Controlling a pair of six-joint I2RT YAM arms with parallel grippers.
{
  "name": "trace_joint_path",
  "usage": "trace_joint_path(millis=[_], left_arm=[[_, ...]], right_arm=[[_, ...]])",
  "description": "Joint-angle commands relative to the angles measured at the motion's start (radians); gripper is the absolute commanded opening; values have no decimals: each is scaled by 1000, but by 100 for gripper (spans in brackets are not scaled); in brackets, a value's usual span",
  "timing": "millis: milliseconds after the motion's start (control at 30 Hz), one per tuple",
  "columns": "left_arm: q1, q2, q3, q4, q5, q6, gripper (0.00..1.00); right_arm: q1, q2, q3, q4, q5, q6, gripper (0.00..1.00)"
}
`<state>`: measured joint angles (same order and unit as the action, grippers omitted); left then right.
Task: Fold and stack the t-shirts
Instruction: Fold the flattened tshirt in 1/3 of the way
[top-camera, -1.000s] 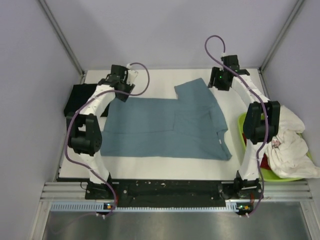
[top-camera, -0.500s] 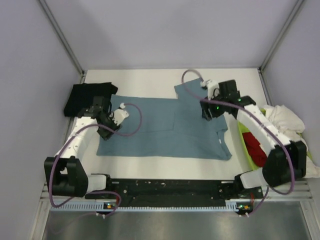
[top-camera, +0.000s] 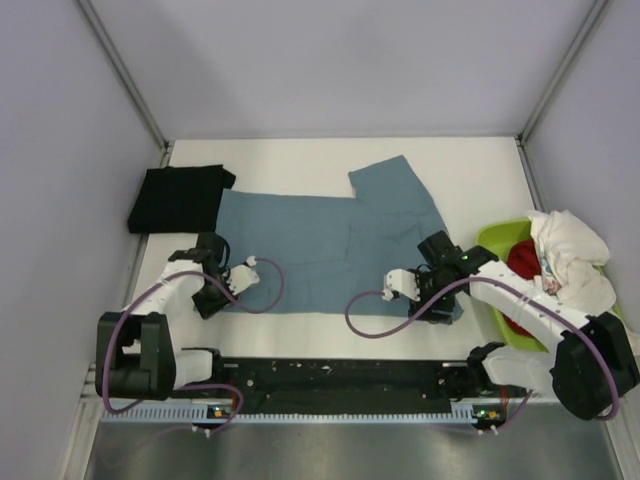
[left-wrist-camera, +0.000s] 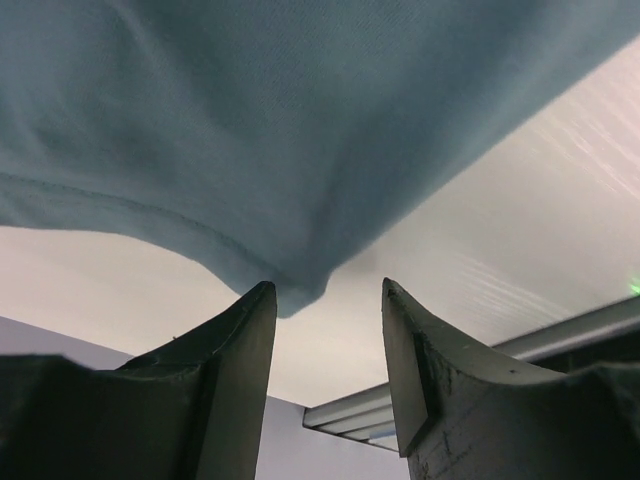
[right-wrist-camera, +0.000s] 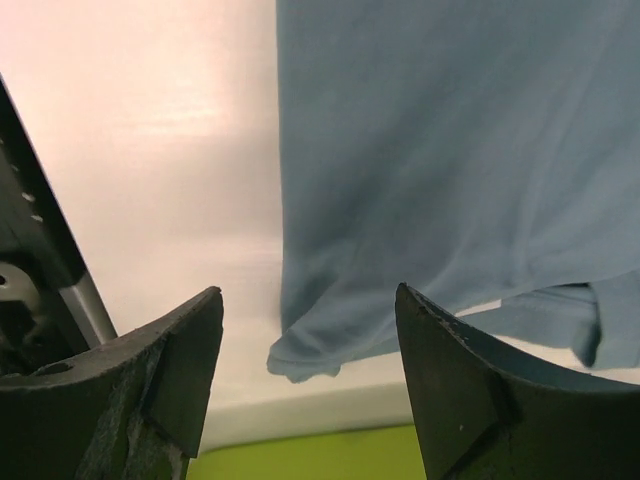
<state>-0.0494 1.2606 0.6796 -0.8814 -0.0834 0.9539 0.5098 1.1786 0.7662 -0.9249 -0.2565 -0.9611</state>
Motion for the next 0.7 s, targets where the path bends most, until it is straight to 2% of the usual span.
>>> trace_joint_path(millis=[0,100,133,200,333,367,433,500,533,667], left_arm=[[2,-7,-75,175,-50,42,51],[2,-1,-110,242,-50,37,49],[2,2,-115,258,-47,34,46],[2,8,-117,271,-35,23,31],[0,3,-118,272,-29,14,0],[2,-3,-118,269,-32,14,0],[2,-20,-114,240,-41,14,0],[0,-39,-100,159,-39,19,0],[0,-52,-92,121,-35,28,0],[-3,-98,-74,-91,10,80,0]], right_arm=[[26,-59,-103,84,190,-106,69],[26,-69,-171,191,220,-155,68],[27,-79,-198,237,224,-180,65],[29,-91,-261,346,229,-240,57],[32,-94,-292,292,232,-258,44],[33,-96,-285,240,218,-258,37],[38,-102,-256,120,191,-246,14],[42,-146,-232,14,168,-240,3],[44,-167,-226,-38,172,-246,0],[42,-273,-223,-219,218,-200,0]])
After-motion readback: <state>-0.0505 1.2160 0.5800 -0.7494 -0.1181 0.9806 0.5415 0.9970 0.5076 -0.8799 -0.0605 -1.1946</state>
